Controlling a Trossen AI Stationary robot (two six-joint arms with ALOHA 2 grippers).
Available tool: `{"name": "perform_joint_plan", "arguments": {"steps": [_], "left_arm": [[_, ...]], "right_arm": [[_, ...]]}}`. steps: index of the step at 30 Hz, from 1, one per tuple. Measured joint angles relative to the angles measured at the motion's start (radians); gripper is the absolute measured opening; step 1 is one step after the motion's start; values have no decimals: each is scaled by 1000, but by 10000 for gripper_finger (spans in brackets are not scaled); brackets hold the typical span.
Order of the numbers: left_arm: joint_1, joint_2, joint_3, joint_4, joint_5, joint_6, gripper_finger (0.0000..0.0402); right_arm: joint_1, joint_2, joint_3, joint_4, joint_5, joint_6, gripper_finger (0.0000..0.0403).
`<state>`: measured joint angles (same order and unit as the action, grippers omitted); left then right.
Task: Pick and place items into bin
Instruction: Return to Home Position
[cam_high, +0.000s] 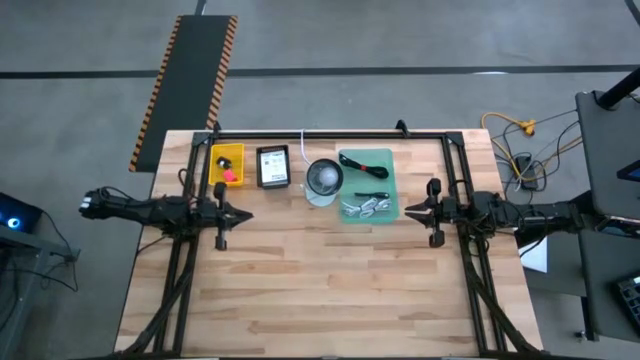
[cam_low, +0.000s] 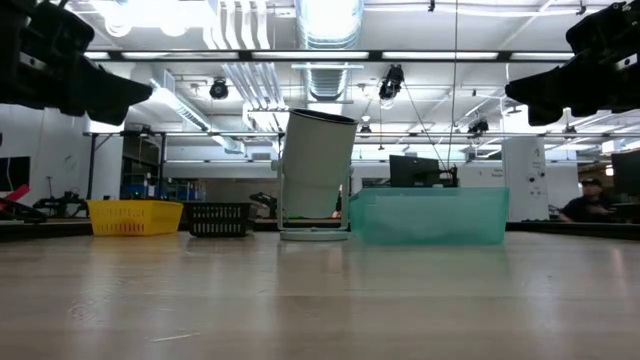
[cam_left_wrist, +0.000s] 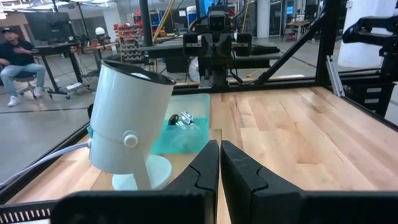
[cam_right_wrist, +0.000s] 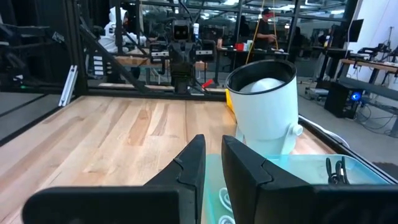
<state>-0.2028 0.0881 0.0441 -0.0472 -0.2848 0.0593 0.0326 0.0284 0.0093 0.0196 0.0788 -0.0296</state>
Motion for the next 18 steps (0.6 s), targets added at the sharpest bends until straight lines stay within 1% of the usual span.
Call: {"name": "perform_joint_plan", "arguments": {"steps": [18], "left_arm": [[0, 74, -5, 33, -1, 0, 0]], "right_arm": [[0, 0, 0, 0, 0, 0, 43]]}}
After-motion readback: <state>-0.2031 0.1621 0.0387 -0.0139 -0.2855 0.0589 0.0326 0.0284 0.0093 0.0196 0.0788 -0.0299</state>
